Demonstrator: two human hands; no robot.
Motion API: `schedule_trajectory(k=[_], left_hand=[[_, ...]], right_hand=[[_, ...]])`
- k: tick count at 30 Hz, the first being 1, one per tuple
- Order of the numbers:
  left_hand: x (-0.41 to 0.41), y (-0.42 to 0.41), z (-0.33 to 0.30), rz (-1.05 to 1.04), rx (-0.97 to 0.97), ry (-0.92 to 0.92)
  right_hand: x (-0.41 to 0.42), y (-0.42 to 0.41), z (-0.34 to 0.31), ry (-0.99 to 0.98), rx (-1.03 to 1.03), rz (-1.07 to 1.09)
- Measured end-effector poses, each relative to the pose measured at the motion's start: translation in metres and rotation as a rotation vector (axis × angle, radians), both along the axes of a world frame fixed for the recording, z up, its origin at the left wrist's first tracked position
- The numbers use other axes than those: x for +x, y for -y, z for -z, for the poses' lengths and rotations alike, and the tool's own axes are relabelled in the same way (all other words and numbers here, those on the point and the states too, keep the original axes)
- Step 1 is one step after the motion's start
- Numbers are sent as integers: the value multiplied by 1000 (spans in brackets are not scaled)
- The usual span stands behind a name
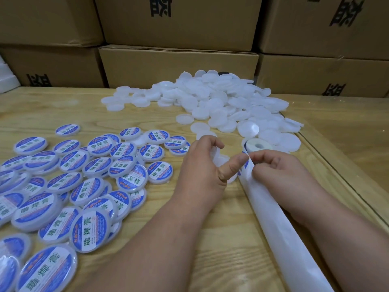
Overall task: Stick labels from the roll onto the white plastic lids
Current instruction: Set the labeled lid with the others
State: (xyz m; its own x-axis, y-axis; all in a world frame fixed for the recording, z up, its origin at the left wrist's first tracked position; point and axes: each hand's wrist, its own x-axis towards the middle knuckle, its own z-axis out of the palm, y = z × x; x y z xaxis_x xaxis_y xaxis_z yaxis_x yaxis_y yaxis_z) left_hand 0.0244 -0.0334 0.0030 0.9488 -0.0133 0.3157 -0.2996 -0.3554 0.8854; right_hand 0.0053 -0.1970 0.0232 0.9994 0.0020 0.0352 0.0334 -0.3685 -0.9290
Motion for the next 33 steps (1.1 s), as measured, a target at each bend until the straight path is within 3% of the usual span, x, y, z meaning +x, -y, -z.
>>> schedule_trajectory(k=[9,17,21,33], left_hand=[[-1,2,1,140,-17,-79],[-1,2,2,132,-72,-94],[0,1,0,80,-115,-87],[5,-4,-9,-153,-476,-180]], right_hand=[[1,-3,7,36,49,-25],[1,-7,5,77,77,-35],[1,-5,7,100,73,-55],[-3,-6,0,89,88,75]])
